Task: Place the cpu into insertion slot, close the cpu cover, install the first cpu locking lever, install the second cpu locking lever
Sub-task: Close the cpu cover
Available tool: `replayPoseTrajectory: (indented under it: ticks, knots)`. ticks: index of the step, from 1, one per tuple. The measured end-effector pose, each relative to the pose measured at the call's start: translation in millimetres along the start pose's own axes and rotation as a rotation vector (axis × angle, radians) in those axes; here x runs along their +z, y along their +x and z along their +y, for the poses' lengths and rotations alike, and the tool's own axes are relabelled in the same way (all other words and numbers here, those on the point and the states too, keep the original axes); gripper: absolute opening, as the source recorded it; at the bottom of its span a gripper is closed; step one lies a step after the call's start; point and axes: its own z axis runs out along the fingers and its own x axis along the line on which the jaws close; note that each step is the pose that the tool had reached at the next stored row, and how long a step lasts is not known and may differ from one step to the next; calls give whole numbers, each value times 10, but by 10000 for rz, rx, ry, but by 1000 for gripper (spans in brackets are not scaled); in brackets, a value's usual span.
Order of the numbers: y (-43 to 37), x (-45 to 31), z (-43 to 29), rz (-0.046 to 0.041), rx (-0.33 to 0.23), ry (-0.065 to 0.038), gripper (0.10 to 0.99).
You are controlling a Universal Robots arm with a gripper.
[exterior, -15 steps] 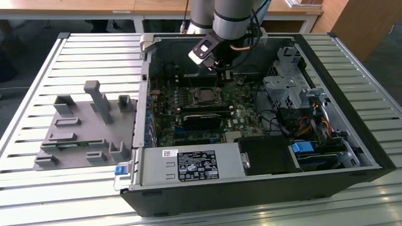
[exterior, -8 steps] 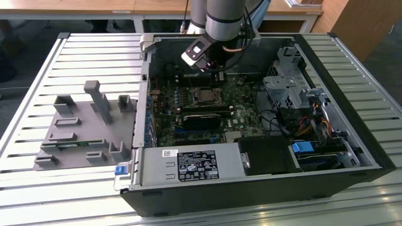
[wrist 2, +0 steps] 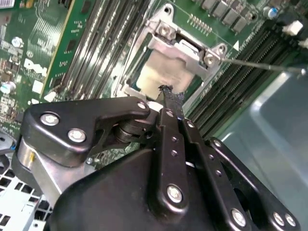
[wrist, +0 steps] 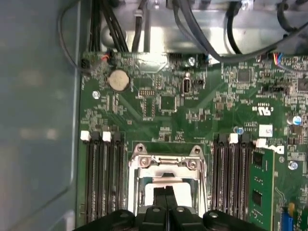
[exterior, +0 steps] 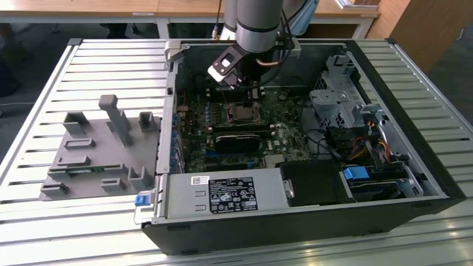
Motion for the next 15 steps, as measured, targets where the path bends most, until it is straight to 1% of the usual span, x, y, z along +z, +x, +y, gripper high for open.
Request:
replayPoseTrajectory:
  ticks: [2, 4, 6, 9, 12, 15]
  knots:
    - [-8, 26, -46, 3, -17, 0, 106]
    - [-10, 44, -105, 2, -33, 1, 106]
    - [-11, 54, -167, 0, -43, 3, 106]
    - [-10, 64, -236, 2, -42, 1, 106]
    - [-11, 82, -286, 2, -42, 2, 106]
    - [-12, 116, -299, 3, -43, 2, 106]
